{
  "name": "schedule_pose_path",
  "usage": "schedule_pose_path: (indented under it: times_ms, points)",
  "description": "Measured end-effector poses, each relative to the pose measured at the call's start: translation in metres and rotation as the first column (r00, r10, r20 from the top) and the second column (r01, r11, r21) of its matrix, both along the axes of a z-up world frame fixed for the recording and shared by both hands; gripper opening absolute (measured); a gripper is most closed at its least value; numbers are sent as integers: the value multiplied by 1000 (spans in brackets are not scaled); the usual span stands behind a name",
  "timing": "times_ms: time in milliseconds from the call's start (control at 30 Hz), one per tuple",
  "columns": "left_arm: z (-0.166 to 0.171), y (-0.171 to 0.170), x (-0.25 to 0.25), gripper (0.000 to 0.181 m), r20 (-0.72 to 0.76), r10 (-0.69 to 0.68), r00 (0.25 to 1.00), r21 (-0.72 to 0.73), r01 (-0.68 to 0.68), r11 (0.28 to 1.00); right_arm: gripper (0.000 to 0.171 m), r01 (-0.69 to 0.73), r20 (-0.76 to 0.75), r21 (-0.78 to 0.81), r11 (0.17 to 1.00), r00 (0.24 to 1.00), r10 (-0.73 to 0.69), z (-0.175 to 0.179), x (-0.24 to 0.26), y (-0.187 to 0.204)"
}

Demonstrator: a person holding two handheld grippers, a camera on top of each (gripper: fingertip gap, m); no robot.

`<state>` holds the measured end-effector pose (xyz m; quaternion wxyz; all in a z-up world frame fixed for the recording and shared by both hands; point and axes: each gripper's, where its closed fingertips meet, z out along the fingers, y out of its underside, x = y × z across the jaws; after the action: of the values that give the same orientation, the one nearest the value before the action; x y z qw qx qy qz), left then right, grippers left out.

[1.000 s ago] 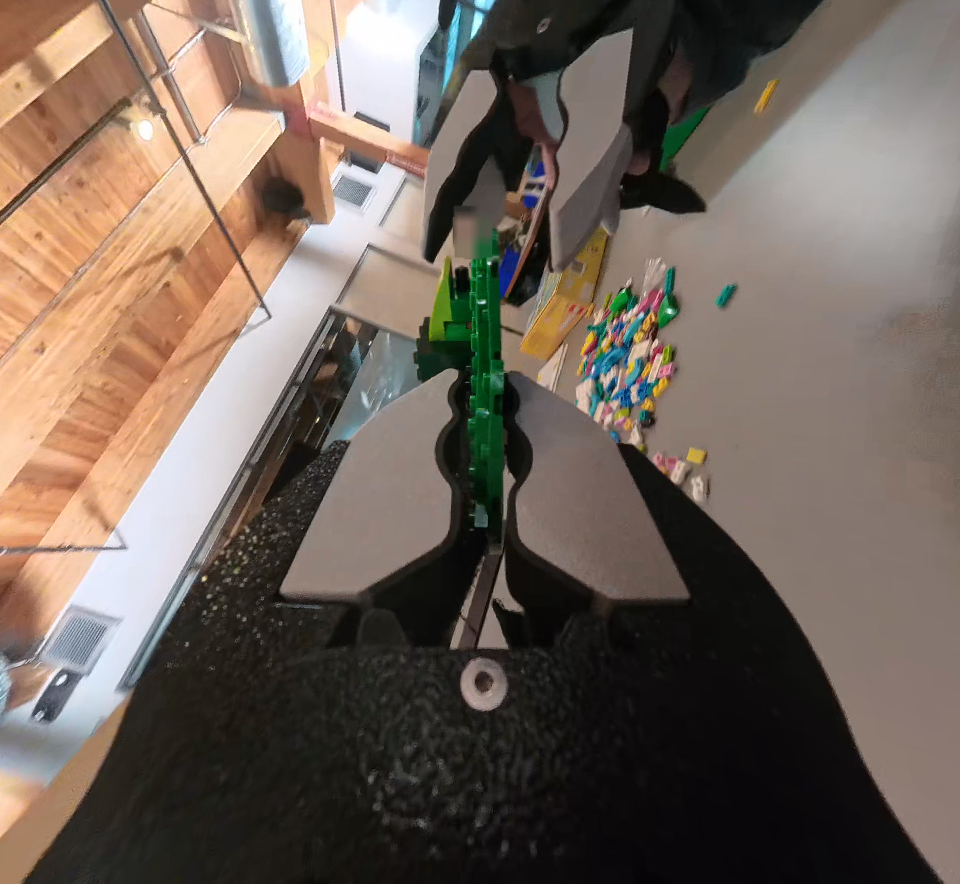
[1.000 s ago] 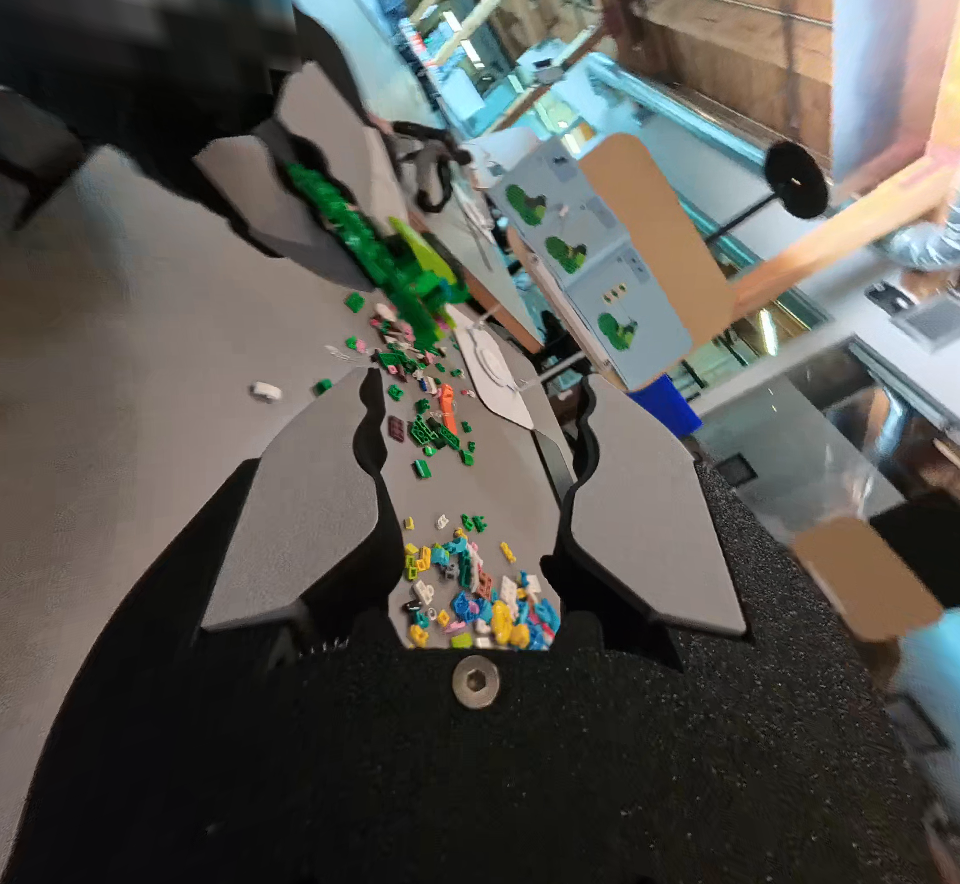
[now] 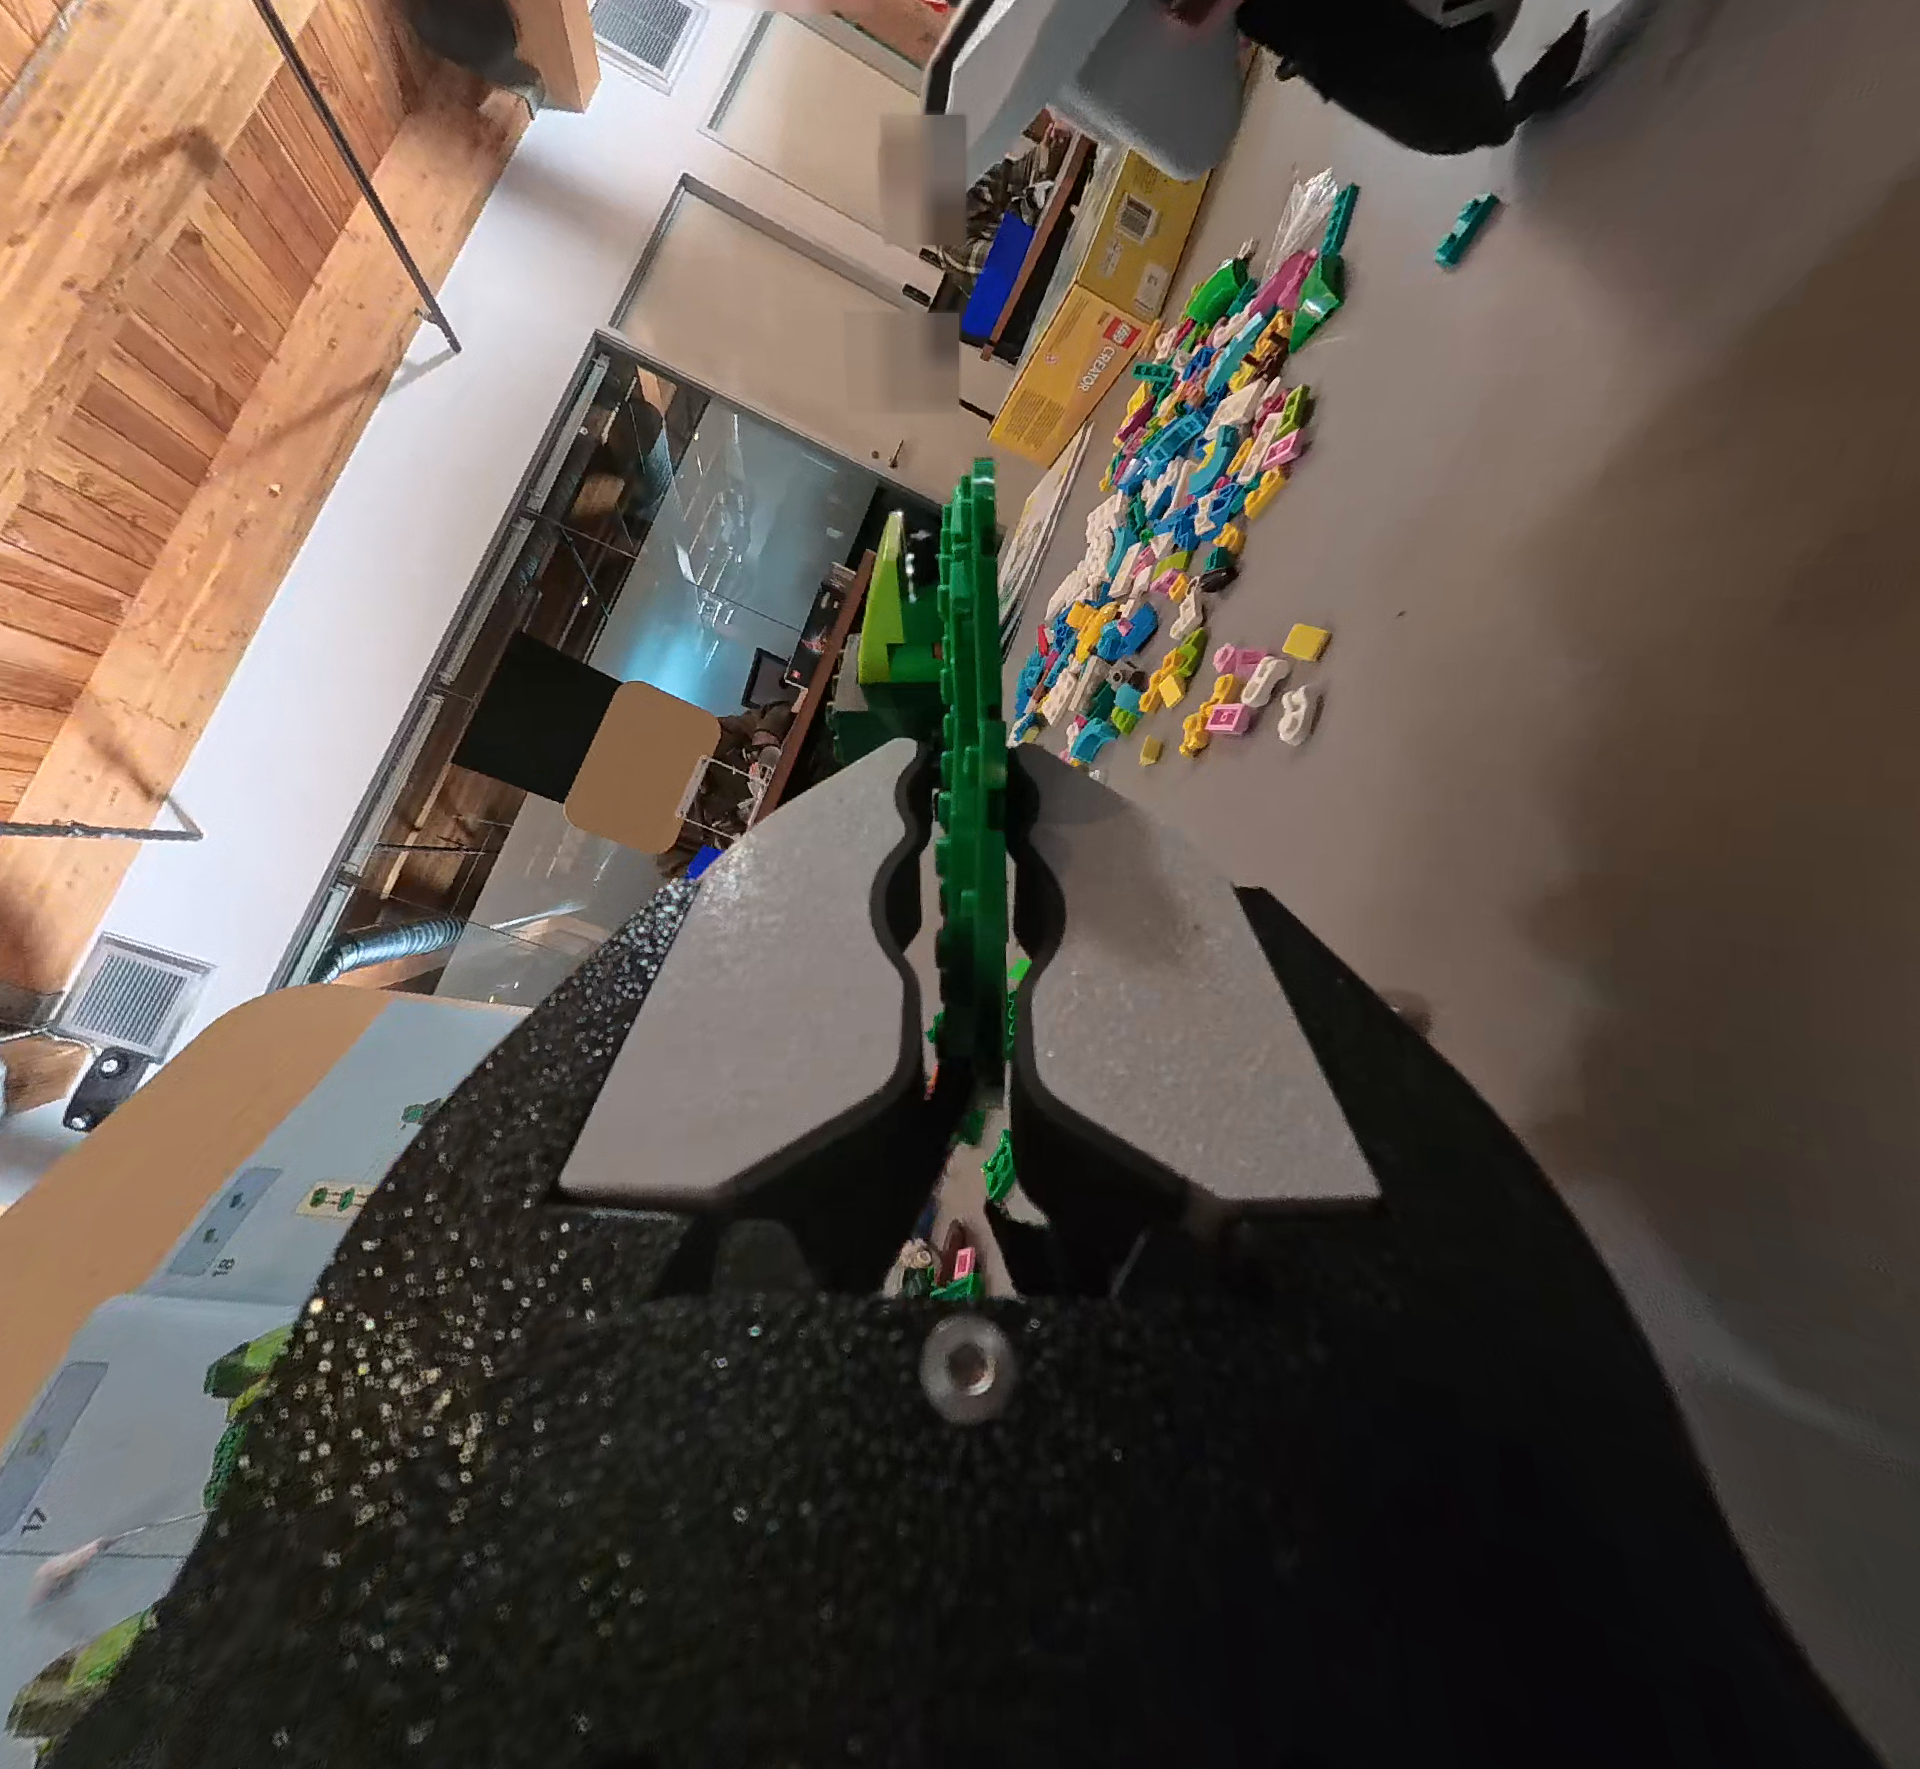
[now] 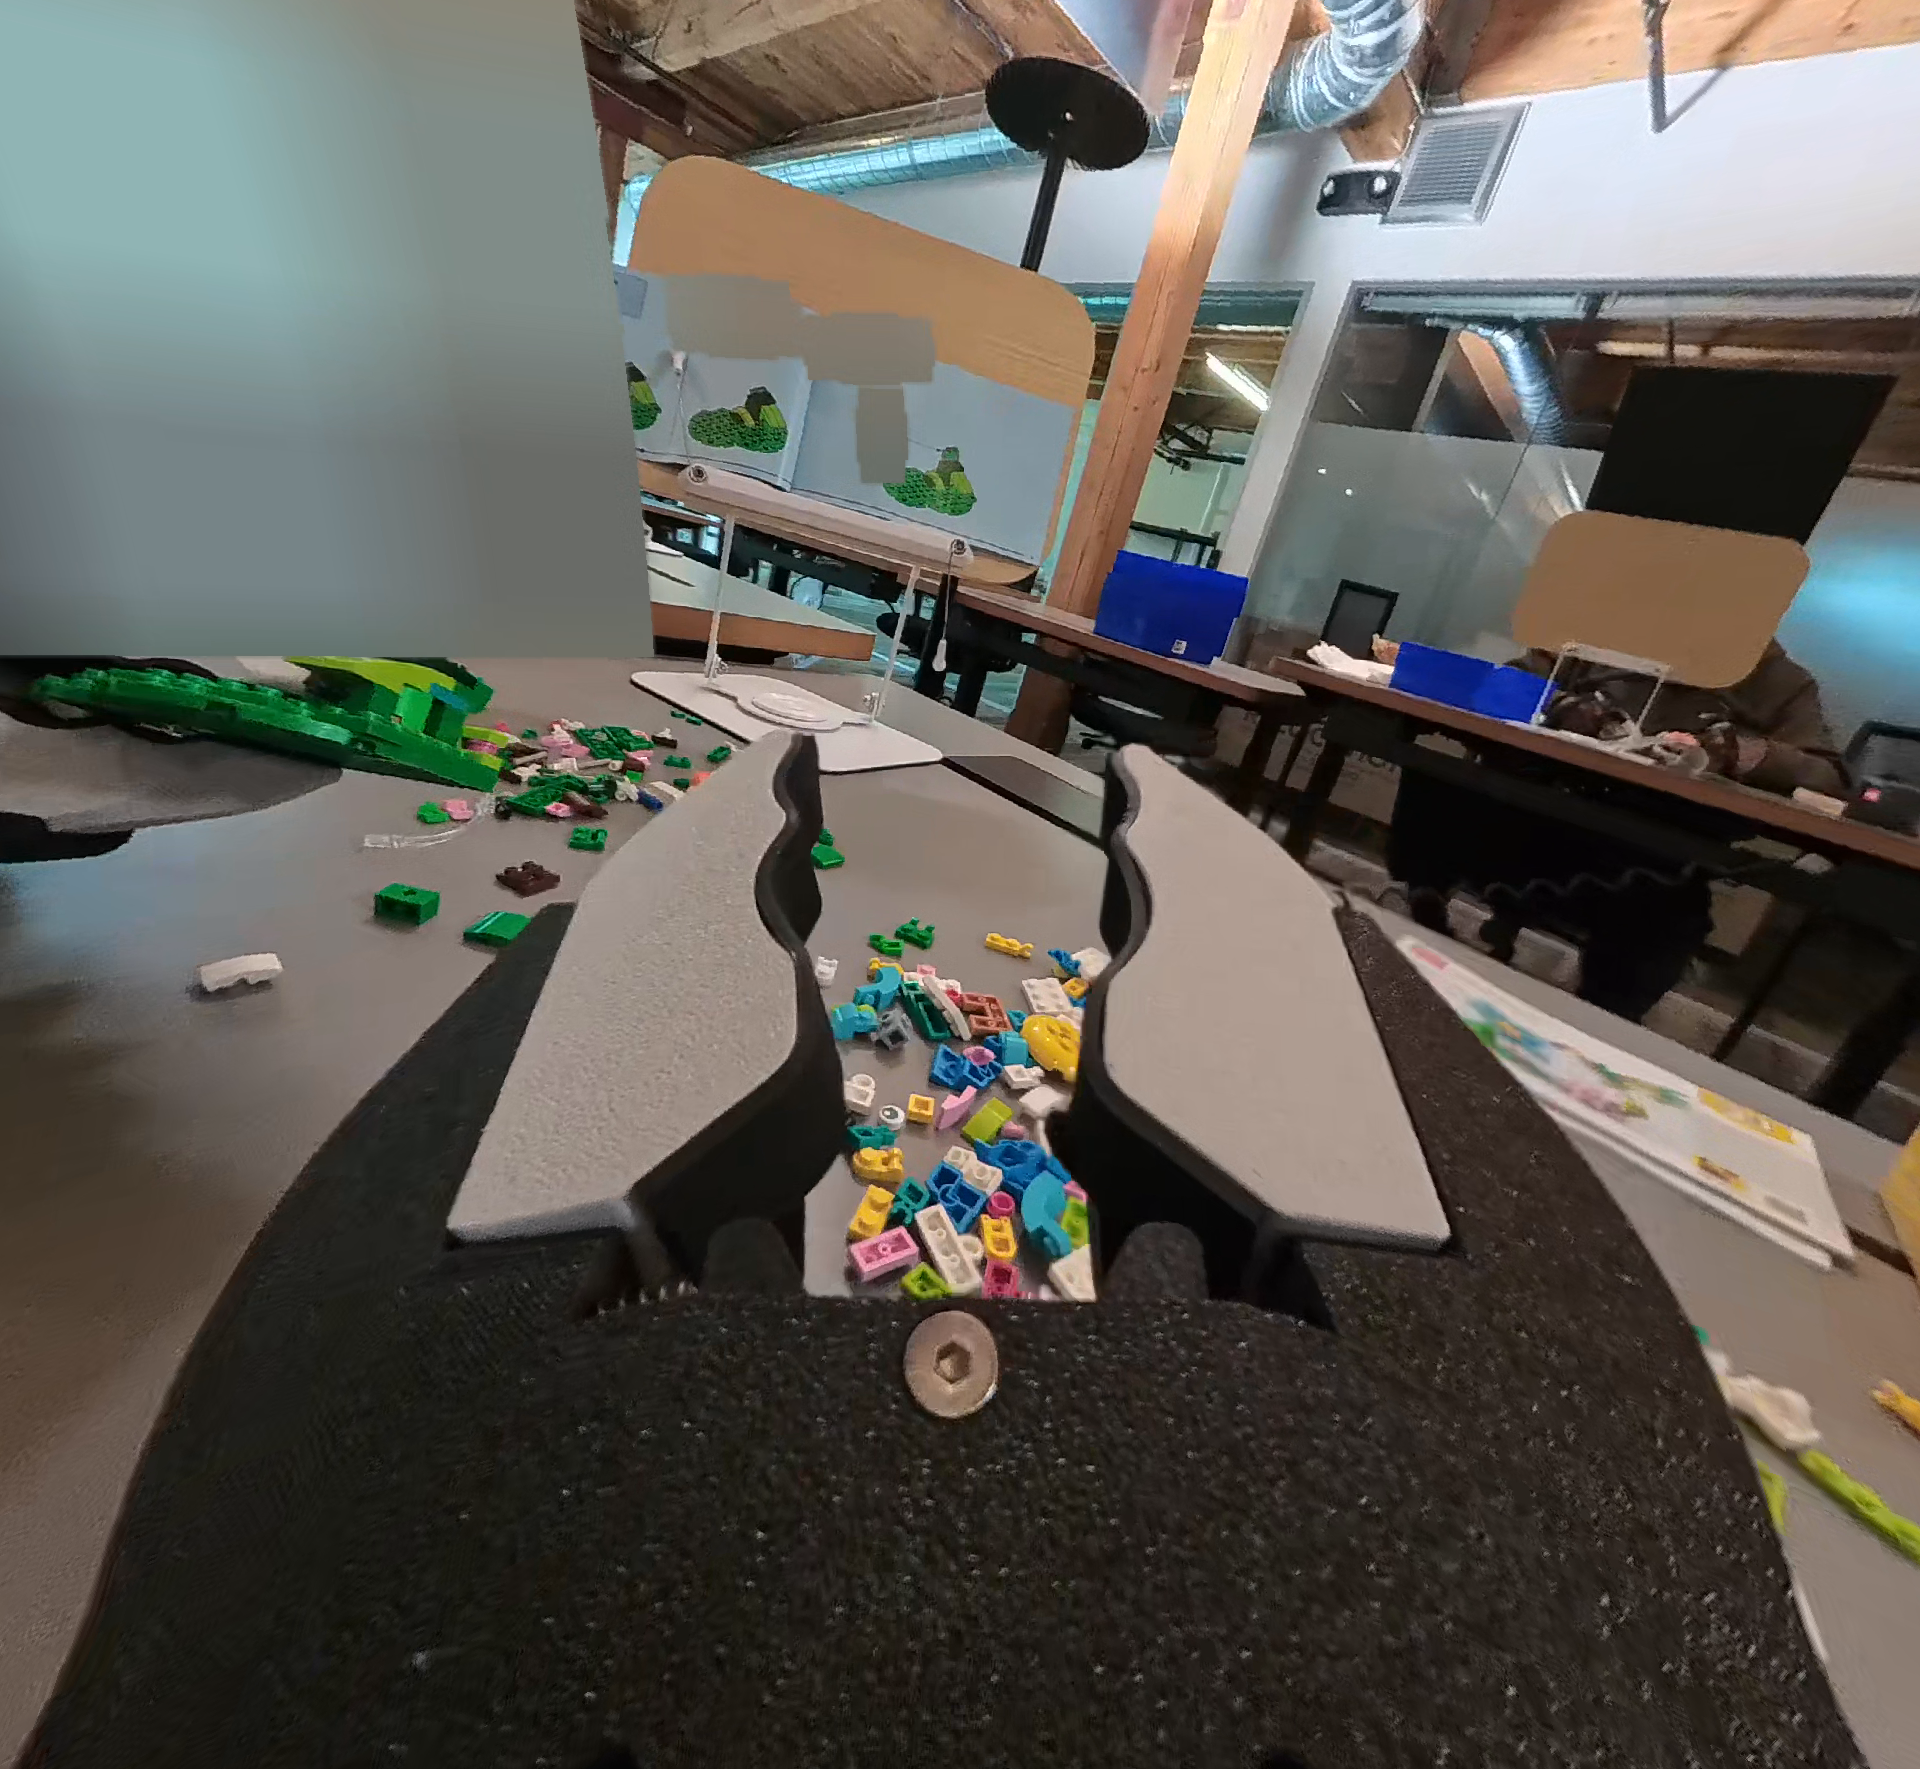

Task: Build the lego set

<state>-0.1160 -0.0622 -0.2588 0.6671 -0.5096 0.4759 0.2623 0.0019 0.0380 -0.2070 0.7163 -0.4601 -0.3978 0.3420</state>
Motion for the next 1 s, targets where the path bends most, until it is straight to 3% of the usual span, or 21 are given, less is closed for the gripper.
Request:
schedule_pose_path:
  times_ms: [167, 633, 1000]
  points:
    - [0, -2, 3, 12, -11, -14, 1000, 10, 14, 1000, 48, 7, -3, -60, 998, 1000, -8, -3, 1, 7]
    - [-3, -4, 7, 12, -34, -35, 999, 10, 35, 999, 45, 26, 29, -29, 999, 999, -25, -5, 0, 7]
    - [-32, -15, 37, 11, -299, -93, 950, 0, 98, 995, 36, 44, 115, 25, 999, 992, -46, -15, -6, 6]
